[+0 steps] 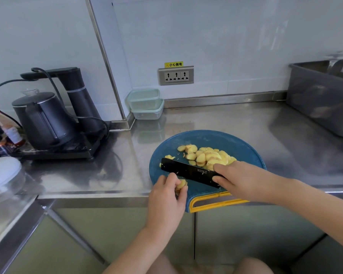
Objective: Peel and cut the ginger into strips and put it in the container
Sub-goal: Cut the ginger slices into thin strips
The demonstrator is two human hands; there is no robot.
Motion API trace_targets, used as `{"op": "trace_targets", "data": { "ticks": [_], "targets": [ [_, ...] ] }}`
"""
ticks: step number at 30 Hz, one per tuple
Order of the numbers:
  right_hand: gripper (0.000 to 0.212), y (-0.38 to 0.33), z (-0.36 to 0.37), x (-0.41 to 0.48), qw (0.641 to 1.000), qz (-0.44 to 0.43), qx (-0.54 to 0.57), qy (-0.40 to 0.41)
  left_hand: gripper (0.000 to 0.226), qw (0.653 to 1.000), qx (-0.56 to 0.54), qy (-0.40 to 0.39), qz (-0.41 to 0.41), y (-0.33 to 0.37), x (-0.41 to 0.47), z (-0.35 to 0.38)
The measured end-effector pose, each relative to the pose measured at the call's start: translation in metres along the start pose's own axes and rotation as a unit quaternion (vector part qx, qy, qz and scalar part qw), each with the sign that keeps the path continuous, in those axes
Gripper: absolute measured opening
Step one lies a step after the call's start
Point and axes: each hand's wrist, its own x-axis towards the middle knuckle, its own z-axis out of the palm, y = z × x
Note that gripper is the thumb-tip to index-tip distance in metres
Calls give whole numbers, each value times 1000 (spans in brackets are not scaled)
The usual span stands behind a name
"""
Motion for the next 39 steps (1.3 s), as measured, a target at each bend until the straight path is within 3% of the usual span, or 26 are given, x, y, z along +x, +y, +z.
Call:
{"op": "trace_targets", "data": {
  "ticks": [11, 20, 39],
  "targets": [
    [26, -12, -19, -6, 999, -28, -31, 9, 22, 998, 5, 44, 50, -3, -2, 3],
    [16, -16, -24, -10, 997, -46, -58, -3, 22, 997, 15, 35, 60, -1, -2, 1],
    [22, -6, -3, 6, 996, -71, -50, -1, 22, 996, 12, 43, 76, -7, -2, 2]
  ]
}}
